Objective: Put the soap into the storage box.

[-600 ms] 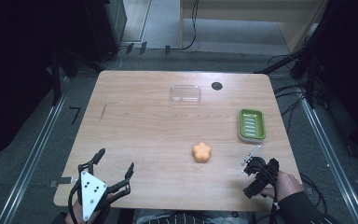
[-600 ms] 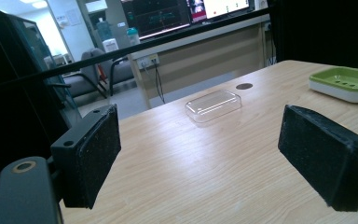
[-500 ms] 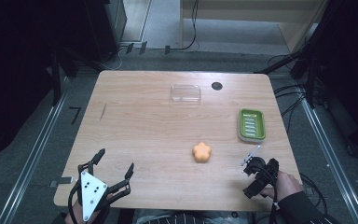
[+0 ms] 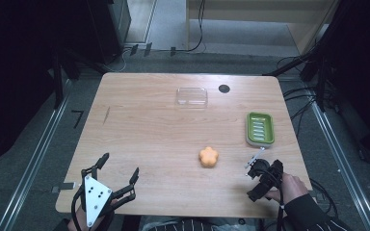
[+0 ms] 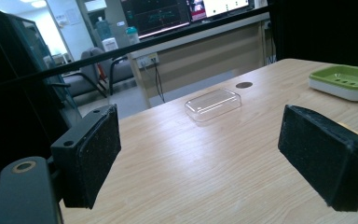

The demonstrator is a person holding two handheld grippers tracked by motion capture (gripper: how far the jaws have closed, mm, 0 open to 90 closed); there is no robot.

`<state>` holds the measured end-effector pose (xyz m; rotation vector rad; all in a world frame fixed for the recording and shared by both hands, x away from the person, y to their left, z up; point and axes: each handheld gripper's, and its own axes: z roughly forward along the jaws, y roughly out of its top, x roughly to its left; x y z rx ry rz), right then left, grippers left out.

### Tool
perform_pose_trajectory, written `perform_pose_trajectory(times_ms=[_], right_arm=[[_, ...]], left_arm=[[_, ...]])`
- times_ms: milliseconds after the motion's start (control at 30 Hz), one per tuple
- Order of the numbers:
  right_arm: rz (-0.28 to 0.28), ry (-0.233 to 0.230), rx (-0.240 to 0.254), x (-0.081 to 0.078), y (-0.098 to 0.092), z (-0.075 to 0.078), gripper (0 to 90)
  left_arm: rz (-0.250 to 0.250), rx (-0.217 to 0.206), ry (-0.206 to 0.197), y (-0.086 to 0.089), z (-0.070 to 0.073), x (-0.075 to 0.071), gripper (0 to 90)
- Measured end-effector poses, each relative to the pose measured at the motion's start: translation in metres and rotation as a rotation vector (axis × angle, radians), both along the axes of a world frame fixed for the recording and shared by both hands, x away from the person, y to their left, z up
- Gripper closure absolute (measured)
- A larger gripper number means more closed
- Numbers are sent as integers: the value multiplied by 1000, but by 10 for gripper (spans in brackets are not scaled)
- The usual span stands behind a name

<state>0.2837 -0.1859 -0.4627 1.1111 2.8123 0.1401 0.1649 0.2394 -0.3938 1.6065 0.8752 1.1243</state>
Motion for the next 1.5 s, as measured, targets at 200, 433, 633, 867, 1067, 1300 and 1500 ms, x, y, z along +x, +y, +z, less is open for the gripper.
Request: perform_pose_trajectory(times_ms=[200,433,633,867,1067,1300,1500], right_arm=[[8,-16,15,6,5,3,0],[34,-16,40,13,9,4,0],[37,-21,43,20,12,6,0],[73,-30,34,29,28,6,0],[100,-43,32,35,37,8,0],[135,-38,22,41,50,7,0],[166,-32,26,47,61,7,0]], left_arm=[[-4,2,-1,1,0,-1,130],[0,-7,-1,3,-1,0,130],[2,-3,1,4,-1,-1,130],[17,-4,3,7,-1,-4,130],[23,-11,-2,7,-1,-6,130],[18,2,3,7,-1,-5,130],[19,-1,6,7,-2,-4,130]])
